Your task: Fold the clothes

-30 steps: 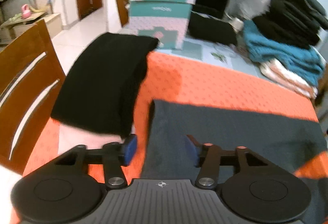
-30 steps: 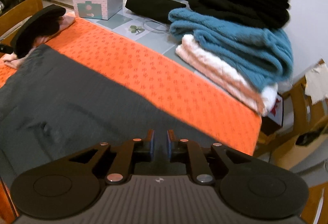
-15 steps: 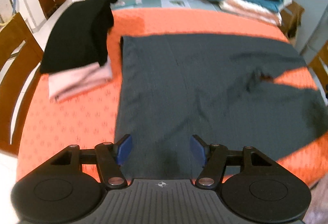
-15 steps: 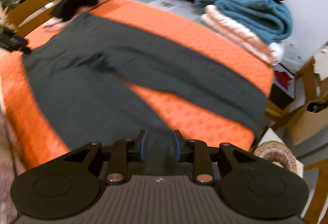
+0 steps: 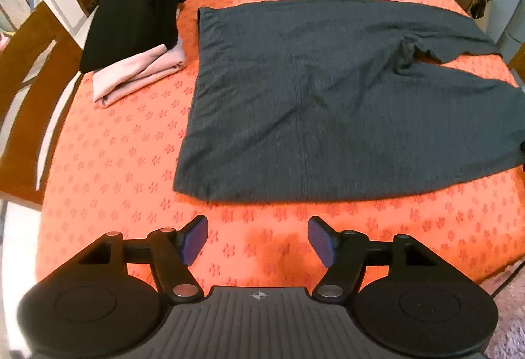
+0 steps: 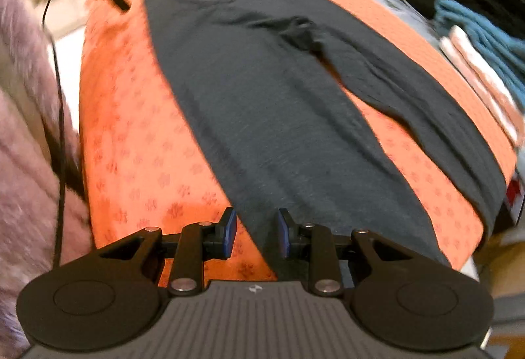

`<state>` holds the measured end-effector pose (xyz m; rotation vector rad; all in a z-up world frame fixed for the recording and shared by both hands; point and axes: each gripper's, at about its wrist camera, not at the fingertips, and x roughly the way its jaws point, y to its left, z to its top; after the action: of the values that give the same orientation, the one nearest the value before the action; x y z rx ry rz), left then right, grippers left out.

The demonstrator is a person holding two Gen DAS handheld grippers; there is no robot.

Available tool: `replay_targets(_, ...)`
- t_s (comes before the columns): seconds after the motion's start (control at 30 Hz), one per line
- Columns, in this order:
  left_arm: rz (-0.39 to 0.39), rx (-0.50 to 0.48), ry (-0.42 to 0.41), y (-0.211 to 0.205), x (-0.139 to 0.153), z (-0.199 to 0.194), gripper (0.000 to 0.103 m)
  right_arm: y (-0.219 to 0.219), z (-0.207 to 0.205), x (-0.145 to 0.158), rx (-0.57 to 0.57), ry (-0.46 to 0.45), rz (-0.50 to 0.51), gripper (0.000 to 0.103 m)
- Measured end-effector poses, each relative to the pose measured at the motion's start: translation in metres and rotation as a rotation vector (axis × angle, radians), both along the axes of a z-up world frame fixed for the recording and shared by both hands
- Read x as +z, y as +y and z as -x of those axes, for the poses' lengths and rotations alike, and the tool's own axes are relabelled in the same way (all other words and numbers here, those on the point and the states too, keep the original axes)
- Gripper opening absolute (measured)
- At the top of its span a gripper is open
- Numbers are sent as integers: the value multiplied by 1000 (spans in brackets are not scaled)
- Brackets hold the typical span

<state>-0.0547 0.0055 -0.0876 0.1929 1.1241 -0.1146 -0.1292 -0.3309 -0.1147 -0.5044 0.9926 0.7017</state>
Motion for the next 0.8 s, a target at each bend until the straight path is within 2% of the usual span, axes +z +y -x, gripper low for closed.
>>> replay_targets(0.13, -27, 6, -17, -7, 6, 9, 72, -5, 7, -7, 14, -45, -21, 27)
replay_targets(0.23, -44, -2, -31, -17, 10, 15, 74, -10, 9, -7, 8, -68, -40, 5)
replay_targets(0.27, -42, -16, -36, -24, 11, 17, 74, -10, 10, -6, 6, -79, -36, 2)
replay_targets(0.5, 18, -169, -88, -103, 14, 18, 74, -18, 11, 14, 19, -137, -60, 2)
replay_targets(0.8, 53, -502, -137, -222, -4, 14, 74, -27, 7, 35, 20, -177, -83, 2)
